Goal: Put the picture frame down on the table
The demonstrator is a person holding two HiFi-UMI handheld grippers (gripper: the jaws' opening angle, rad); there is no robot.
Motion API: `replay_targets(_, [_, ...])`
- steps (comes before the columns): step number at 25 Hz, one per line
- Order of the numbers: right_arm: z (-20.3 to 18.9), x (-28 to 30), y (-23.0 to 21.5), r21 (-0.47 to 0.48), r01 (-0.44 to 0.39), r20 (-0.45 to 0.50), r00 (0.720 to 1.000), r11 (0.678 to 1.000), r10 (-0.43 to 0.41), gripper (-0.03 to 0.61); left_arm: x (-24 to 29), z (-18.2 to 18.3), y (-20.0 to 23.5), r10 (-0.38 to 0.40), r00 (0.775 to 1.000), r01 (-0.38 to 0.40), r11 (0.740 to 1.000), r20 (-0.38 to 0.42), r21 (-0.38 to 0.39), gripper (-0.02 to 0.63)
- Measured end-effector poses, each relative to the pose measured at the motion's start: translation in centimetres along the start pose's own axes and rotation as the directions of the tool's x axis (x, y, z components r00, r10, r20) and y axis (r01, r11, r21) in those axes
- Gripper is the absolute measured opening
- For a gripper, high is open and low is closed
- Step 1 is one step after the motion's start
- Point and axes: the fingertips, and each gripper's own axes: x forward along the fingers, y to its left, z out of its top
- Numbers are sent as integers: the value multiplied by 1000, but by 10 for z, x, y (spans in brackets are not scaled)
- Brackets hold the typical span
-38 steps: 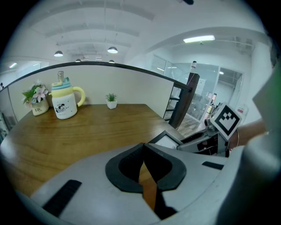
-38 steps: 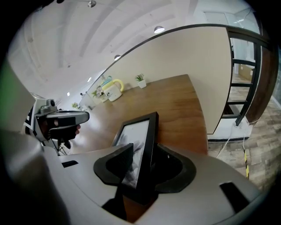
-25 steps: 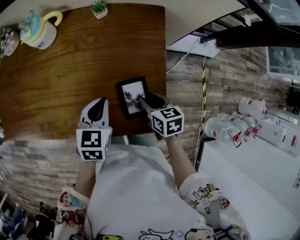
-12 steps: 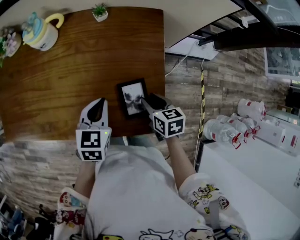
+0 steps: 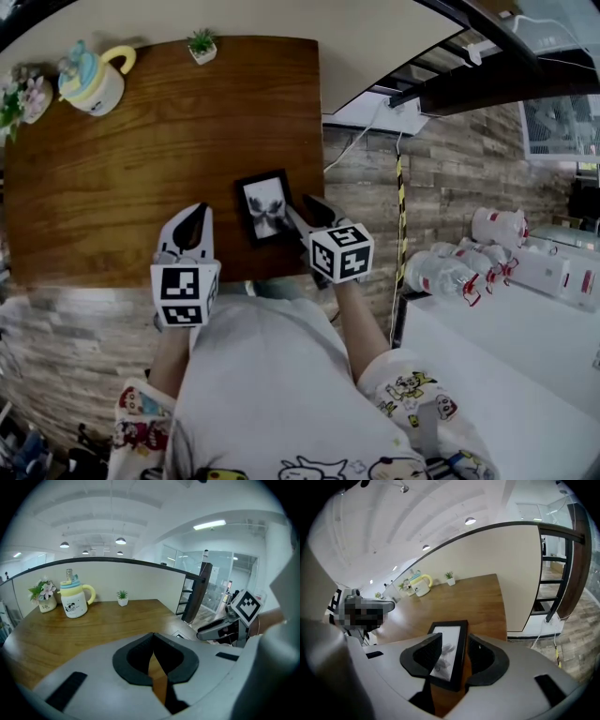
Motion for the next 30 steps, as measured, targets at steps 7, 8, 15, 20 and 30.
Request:
replay_targets(7, [22,-21,4,-24,4,62,998,1000,-3,143,-11,20,2,11,999,-12,1000,45,20,5])
replay_targets(8, [25,-24,6,-30,4,70,998,1000,-1,143,-13,23,2,14,999,-15,1000,52,22,3])
replay_targets(15, [54,-52,14,-66,4,167,986,998,8,143,-26,45,2,30,994,-35,999,107,38,3])
replay_targets(20, [79,-76,20,-109,16,251,968,994,12,141,-35,63,-1,39,987,-48,997,155,54,3])
replay_targets(30, [135,-130,42,-219,36,420,906,975,60,114,-58,92,-16,34,970,-50,997,240,59,3])
